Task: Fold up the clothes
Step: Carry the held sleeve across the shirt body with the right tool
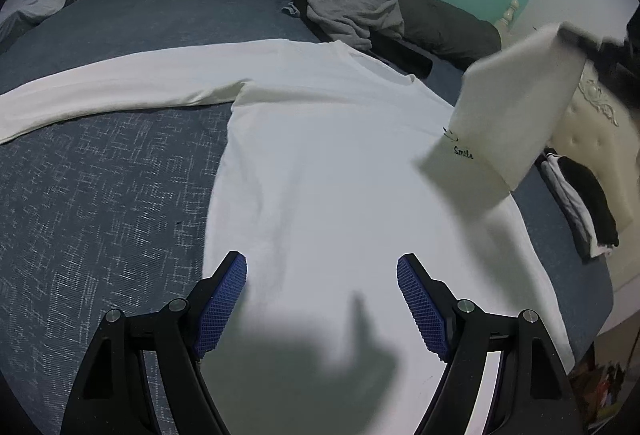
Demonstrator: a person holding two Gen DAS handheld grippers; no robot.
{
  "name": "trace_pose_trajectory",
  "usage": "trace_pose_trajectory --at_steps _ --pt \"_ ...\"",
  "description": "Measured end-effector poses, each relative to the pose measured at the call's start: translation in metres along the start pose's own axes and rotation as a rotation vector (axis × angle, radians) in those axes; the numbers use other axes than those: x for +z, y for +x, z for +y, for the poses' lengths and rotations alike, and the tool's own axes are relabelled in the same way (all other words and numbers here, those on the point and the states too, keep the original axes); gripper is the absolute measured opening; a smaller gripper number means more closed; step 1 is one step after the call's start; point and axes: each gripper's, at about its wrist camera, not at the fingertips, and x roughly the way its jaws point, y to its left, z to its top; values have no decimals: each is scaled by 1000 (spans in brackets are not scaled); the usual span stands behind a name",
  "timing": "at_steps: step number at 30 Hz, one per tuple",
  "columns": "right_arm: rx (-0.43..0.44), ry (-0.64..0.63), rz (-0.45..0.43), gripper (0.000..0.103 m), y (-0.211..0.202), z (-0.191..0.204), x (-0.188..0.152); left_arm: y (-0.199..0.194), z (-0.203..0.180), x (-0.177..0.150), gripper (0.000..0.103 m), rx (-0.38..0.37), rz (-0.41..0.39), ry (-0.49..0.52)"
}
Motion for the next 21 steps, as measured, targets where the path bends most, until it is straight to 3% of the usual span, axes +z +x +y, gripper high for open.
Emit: trace_pose_trajectory --at_steps 12,17,21 --pt "84 92 176 5 84 12 -91 -2 11 2 81 7 -2 -11" --pt "142 133 231 13 98 14 -109 1 11 2 81 6 5 -12" --pt "166 151 206 27 88 11 -115 2 11 2 81 5 0 -8"
